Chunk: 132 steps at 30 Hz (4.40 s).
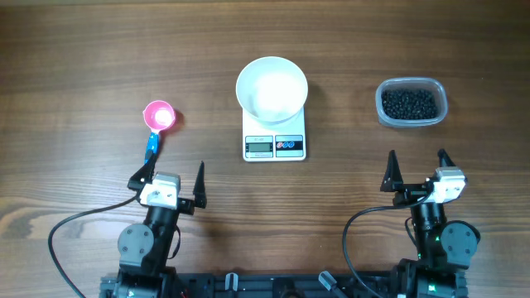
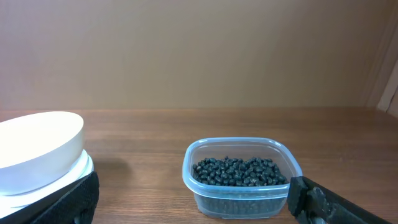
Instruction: Scoop item into bowl and weigh 150g on scale
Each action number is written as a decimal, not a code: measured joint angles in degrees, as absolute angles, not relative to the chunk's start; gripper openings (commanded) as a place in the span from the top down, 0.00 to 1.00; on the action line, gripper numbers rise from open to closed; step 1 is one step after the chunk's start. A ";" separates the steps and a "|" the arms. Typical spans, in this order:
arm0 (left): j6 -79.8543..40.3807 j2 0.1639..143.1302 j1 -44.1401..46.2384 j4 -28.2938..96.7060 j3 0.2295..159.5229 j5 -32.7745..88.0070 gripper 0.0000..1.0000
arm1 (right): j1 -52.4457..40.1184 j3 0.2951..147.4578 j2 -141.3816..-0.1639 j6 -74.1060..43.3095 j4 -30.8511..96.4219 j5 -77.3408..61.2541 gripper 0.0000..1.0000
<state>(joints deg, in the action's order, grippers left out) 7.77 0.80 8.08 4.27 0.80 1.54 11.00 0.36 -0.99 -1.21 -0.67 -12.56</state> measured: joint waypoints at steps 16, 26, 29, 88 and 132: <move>7.77 0.80 8.08 4.29 0.80 1.54 0.00 | 11.03 0.36 -0.99 -1.21 -0.67 -12.56 0.00; 7.77 0.80 8.08 4.27 0.80 1.54 0.00 | 11.03 0.36 -0.99 -1.21 -0.64 -12.56 0.00; 7.77 0.80 8.08 4.27 0.80 1.54 0.00 | 11.03 0.36 -0.99 -1.21 -0.67 -12.56 0.00; 7.77 0.80 8.08 4.27 0.80 1.54 0.00 | 11.03 0.36 -0.99 -1.21 -0.67 -12.56 0.00; 7.77 17.50 8.08 5.89 11.62 8.95 0.00 | 11.03 0.36 -0.99 -1.23 -0.67 -12.56 0.00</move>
<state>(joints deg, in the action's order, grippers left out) 7.77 17.50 8.08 5.89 11.62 8.95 11.03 0.36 -0.99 -1.23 -0.67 -12.56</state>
